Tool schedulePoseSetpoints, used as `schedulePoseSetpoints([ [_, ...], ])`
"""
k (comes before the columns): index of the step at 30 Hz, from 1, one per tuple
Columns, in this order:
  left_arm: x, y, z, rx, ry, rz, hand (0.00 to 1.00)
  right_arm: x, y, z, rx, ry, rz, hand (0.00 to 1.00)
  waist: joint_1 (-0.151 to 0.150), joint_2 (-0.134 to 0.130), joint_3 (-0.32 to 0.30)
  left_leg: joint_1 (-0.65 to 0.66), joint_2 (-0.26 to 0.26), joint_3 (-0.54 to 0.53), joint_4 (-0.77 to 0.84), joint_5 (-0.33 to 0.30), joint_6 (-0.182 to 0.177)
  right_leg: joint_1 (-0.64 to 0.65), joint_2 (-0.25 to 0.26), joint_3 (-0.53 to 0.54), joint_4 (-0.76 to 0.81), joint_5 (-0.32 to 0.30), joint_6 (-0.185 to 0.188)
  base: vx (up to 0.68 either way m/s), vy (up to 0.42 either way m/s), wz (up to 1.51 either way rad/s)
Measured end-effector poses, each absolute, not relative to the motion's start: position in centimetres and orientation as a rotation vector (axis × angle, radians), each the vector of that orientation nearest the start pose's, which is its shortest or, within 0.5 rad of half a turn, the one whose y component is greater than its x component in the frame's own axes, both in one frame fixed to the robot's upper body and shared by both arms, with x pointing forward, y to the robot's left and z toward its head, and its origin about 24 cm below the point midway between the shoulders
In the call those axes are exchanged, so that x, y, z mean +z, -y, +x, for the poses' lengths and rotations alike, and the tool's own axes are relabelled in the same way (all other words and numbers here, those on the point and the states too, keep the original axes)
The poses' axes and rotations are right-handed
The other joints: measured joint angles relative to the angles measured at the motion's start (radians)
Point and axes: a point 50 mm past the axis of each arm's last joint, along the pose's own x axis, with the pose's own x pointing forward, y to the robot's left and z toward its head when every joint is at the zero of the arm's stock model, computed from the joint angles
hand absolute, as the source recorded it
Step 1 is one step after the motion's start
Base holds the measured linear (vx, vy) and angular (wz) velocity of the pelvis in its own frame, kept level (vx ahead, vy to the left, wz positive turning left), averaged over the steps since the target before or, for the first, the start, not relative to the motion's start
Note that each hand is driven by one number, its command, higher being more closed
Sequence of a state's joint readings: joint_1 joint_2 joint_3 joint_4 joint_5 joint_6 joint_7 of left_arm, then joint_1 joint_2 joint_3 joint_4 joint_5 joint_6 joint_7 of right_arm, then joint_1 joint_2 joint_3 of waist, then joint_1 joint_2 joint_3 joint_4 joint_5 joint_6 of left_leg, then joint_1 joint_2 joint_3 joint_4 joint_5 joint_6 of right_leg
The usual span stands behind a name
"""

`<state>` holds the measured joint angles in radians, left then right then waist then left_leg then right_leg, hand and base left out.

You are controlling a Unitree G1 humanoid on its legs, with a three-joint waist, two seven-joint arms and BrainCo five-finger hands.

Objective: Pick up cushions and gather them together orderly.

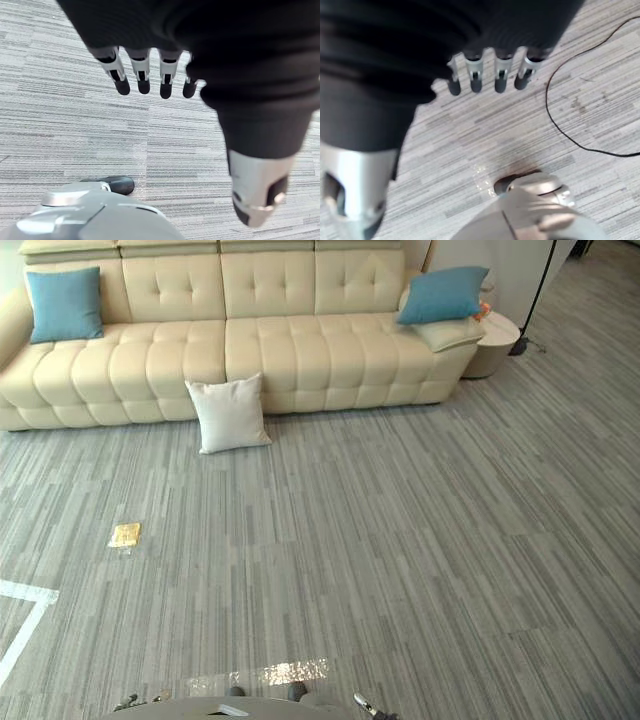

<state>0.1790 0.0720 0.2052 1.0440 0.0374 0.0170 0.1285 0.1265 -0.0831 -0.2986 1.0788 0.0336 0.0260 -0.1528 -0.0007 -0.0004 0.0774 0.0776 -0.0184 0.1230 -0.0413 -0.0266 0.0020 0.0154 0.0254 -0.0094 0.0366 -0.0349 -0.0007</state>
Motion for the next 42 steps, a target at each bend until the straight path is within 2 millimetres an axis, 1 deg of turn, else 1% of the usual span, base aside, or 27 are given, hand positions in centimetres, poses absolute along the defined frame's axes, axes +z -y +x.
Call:
schedulePoseSetpoints([
  [4,-16.6,-21.2,5.2,0.364,-1.221,0.059,0.00,-16.3,22.5,6.9,-0.499,-1.185,0.030,0.00,0.000,0.003,0.003,0.014,0.000,0.007,-0.008,-0.004,-0.007,0.021,0.000,0.000,-0.025,0.005,0.005,0.04,0.002,-0.01],
  [8,-16.6,-21.1,5.8,0.360,-1.209,0.058,0.00,-16.1,22.5,8.0,-0.487,-1.161,0.023,0.00,0.000,0.004,0.021,0.013,0.000,0.012,-0.011,-0.004,-0.007,0.021,0.000,0.002,-0.033,0.011,0.005,-0.01,-0.001,-0.02],
  [14,-16.6,-21.1,5.8,0.354,-1.211,0.066,0.00,-16.1,22.5,8.3,-0.465,-1.157,-0.008,0.00,0.001,0.005,0.021,0.010,0.000,0.017,-0.012,-0.005,-0.008,0.025,0.001,0.008,-0.059,0.028,0.007,-0.02,-0.002,-0.05],
  [27,-16.6,-21.0,6.2,0.295,-1.208,0.120,0.00,-16.0,22.4,8.6,-0.423,-1.159,-0.058,0.00,0.002,0.002,0.023,0.007,0.011,0.039,-0.016,-0.009,-0.014,0.029,0.013,0.022,-0.088,0.039,0.000,0.00,-0.007,-0.03],
  [31,-16.5,-21.0,6.6,0.251,-1.205,0.166,0.00,-15.9,22.2,9.3,-0.338,-1.152,-0.165,0.00,0.002,0.001,0.023,0.006,0.016,0.039,-0.016,-0.012,-0.018,0.029,0.018,0.022,-0.093,0.039,-0.001,0.00,0.000,0.00],
  [35,-16.5,-21.0,6.8,0.235,-1.203,0.183,0.00,-15.8,22.1,9.7,-0.299,-1.143,-0.211,0.00,0.001,0.000,0.024,-0.005,0.016,0.040,-0.014,-0.014,-0.022,0.022,0.018,0.021,-0.096,0.039,-0.001,0.00,0.000,0.00],
  [38,-16.5,-21.1,7.2,0.231,-1.194,0.187,0.00,-15.8,22.1,9.9,-0.299,-1.140,-0.210,0.00,0.001,-0.003,0.036,-0.010,0.016,0.040,-0.014,-0.014,-0.022,0.018,0.018,0.020,-0.096,0.039,-0.001,0.00,0.000,0.00],
  [41,-16.3,-21.0,8.1,0.219,-1.172,0.200,0.00,-15.7,22.2,10.3,-0.301,-1.129,-0.210,0.00,0.000,-0.001,0.053,-0.030,0.017,0.038,-0.004,-0.016,-0.024,0.000,0.017,0.015,-0.085,0.035,-0.002,0.00,-0.005,0.04],
  [42,-16.2,-21.0,8.7,0.219,-1.158,0.202,0.00,-15.6,22.4,10.3,-0.309,-1.125,-0.208,0.00,-0.001,0.000,0.056,-0.056,0.018,0.036,0.018,-0.020,-0.030,-0.023,0.016,0.007,-0.060,0.021,-0.004,0.02,-0.014,0.19],
])
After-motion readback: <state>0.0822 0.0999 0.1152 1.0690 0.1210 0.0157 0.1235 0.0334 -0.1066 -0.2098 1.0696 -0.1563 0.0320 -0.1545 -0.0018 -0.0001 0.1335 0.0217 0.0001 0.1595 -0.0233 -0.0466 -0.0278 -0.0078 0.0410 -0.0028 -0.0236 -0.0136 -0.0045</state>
